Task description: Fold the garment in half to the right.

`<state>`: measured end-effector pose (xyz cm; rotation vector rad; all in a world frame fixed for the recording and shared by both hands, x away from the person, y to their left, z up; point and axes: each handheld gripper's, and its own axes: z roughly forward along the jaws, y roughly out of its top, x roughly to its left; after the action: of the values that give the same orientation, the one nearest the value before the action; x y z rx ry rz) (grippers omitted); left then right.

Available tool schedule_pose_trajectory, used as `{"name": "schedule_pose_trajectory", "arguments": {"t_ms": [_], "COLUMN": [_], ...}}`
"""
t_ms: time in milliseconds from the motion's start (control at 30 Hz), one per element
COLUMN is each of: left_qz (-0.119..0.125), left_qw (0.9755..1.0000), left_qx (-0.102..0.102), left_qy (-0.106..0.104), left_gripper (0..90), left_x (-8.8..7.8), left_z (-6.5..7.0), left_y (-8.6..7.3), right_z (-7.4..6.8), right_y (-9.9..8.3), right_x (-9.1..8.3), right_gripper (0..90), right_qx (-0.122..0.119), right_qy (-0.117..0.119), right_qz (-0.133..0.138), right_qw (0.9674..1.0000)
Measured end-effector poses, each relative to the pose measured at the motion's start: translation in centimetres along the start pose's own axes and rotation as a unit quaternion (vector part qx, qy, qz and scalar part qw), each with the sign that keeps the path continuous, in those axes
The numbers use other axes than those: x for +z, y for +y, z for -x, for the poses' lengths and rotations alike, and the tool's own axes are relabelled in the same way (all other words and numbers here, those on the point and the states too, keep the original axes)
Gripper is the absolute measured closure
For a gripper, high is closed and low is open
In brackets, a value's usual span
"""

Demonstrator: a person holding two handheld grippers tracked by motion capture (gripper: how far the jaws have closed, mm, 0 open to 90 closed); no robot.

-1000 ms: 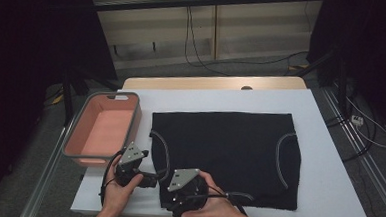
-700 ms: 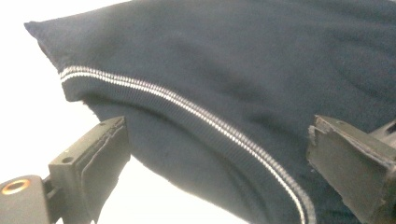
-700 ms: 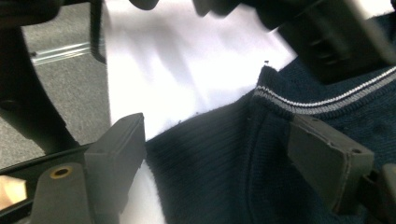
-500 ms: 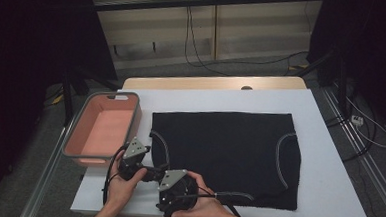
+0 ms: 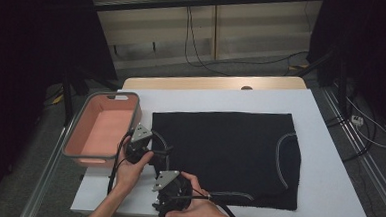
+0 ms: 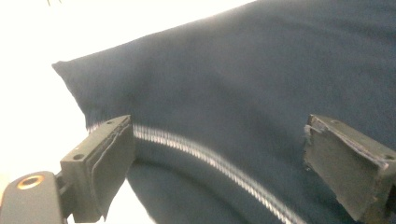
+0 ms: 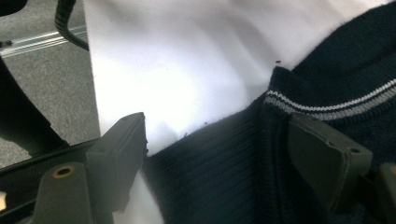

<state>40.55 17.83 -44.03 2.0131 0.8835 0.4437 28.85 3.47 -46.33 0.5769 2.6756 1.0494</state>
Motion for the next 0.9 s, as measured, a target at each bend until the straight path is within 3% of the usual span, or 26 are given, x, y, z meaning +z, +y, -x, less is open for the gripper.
{"name": "schedule_pose_trajectory", "arguments": {"t_ms": [100, 167, 300, 567, 633, 767, 900], "left_qz": [0.000, 0.009, 0.009, 0.000, -0.003, -0.018, -0.020], "left_qw": [0.9997, 0.9998, 0.9996, 0.9996, 0.9996, 0.9994, 0.9990], "left_qx": [0.016, 0.001, -0.002, -0.013, -0.020, -0.013, -0.024], "left_qy": [0.016, 0.016, 0.026, 0.026, 0.021, 0.026, 0.032], "left_gripper": [10.0, 10.0, 10.0, 10.0, 10.0, 9.5, 6.5], "left_x": [0.6, 0.9, 1.5, 2.3, 2.3, 2.5, 3.5], "left_z": [-0.2, -0.5, -1.3, -2.1, -1.8, -1.2, -2.0], "left_y": [0.8, 1.2, 1.8, 1.7, 1.8, 2.4, 2.8], "right_z": [0.0, 0.3, 0.9, 2.5, 2.9, 3.1, 3.6], "right_y": [0.0, -0.1, 0.0, -0.3, -0.4, -0.5, -0.7], "right_x": [-0.1, -0.1, -0.4, -0.8, -0.9, -1.3, -1.4], "right_gripper": [28.4, 29.5, 45.6, 48.6, 53.0, 72.6, 76.3], "right_qx": [0.008, 0.011, 0.018, 0.040, 0.048, 0.045, 0.052], "right_qy": [-0.014, -0.018, -0.034, -0.056, -0.050, -0.032, -0.013], "right_qz": [0.000, 0.002, -0.003, -0.011, -0.010, -0.011, -0.006], "right_qw": [0.9999, 0.9998, 0.9993, 0.9976, 0.9976, 0.9984, 0.9986]}}
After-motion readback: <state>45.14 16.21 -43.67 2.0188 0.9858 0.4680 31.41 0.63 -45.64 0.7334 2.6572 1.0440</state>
